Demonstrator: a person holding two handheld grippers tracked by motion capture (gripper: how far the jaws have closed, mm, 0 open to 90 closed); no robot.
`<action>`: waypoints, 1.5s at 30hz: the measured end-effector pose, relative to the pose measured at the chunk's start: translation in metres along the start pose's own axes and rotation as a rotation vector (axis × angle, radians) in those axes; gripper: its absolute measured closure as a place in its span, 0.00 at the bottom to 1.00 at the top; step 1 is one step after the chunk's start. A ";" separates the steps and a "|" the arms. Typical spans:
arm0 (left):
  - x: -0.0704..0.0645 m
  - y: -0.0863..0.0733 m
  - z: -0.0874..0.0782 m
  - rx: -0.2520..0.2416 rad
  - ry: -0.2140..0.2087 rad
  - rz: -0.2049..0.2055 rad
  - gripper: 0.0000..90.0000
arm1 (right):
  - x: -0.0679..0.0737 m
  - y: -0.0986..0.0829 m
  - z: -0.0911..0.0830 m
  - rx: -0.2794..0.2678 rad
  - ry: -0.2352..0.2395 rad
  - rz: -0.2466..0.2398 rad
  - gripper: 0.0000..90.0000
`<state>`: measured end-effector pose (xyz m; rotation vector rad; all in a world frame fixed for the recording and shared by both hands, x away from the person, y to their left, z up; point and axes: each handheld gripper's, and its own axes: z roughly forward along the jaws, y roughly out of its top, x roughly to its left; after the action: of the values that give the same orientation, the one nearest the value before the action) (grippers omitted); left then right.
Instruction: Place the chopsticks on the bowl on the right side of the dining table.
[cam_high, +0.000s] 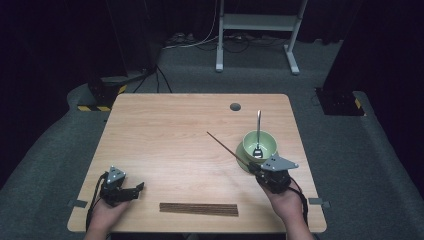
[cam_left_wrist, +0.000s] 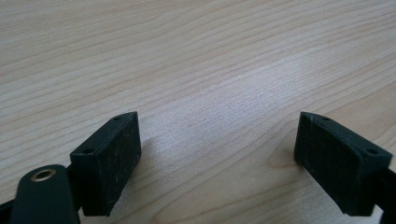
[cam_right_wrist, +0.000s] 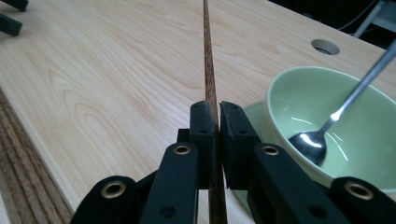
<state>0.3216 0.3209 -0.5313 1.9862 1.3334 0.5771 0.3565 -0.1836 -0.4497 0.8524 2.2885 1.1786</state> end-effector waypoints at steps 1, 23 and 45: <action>0.000 0.000 0.000 0.000 -0.001 0.001 0.17 | -0.001 -0.001 -0.001 0.000 -0.008 0.002 0.94; -0.001 0.000 -0.001 -0.006 -0.011 0.012 0.20 | -0.038 -0.023 -0.007 0.017 -0.123 0.128 0.94; -0.002 -0.001 -0.001 -0.009 -0.008 0.015 0.21 | -0.059 -0.036 -0.012 0.013 -0.182 0.177 0.93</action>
<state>0.3198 0.3198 -0.5309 1.9912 1.3100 0.5800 0.3801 -0.2469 -0.4676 1.1382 2.1109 1.1101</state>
